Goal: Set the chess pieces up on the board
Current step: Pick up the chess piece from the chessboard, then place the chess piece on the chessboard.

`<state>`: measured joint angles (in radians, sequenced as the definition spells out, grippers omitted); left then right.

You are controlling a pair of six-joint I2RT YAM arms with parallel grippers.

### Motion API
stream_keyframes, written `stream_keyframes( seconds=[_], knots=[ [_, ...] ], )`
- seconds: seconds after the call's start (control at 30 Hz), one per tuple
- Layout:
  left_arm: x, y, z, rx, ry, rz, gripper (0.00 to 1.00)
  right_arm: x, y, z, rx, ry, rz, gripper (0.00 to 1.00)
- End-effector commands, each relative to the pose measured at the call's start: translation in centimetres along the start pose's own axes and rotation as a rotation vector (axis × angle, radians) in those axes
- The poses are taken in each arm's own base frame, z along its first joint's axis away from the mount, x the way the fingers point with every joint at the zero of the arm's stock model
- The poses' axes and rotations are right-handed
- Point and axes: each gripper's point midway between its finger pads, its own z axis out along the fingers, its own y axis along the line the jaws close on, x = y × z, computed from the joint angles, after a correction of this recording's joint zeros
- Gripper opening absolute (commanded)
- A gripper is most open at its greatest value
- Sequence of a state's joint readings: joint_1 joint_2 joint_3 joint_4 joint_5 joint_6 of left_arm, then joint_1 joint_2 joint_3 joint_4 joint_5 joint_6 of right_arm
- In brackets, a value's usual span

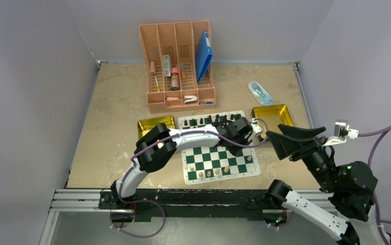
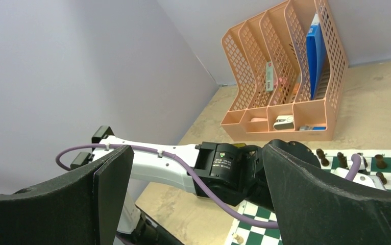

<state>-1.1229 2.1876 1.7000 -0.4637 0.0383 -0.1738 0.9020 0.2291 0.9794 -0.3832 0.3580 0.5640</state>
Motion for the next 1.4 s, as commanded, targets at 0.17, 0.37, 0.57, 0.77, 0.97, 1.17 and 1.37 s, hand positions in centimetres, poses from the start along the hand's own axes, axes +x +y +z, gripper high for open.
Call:
stream_keyframes(
  seconds=[0.17, 0.37, 0.57, 0.77, 0.97, 1.17, 1.37],
  knots=[
    [-2.3, -1.8, -2.2, -0.001, -0.063, 0.025, 0.12, -2.2, 0.7, -1.0, -0.036, -0.077, 0.022, 0.99],
    [-2.3, -4.5, -3.7, 0.024, -0.059, 0.042, 0.1, -2.5, 0.7, -1.2, -0.035, -0.081, 0.023, 0.99],
    [-2.4, -7.6, -4.6, 0.04, -0.077, 0.068, 0.1, -2.9, 1.0, -1.4, -0.045, -0.091, 0.035, 0.99],
    [-3.2, -10.7, -4.8, 0.073, -0.11, 0.118, 0.1, -3.2, 1.3, -1.4, -0.048, -0.091, 0.038, 0.99],
    [-3.2, -12.0, -3.4, 0.084, -0.115, 0.153, 0.11, -3.7, 1.4, -1.8, -0.054, -0.104, 0.049, 0.98],
    [-4.3, -11.3, -2.0, 0.036, -0.166, 0.204, 0.11, -4.1, 1.7, -1.8, -0.066, -0.112, 0.061, 0.98],
    [-4.4, -11.2, -0.9, 0.025, -0.172, 0.229, 0.11, -4.2, 1.8, -1.9, -0.066, -0.111, 0.052, 0.98]
  ],
)
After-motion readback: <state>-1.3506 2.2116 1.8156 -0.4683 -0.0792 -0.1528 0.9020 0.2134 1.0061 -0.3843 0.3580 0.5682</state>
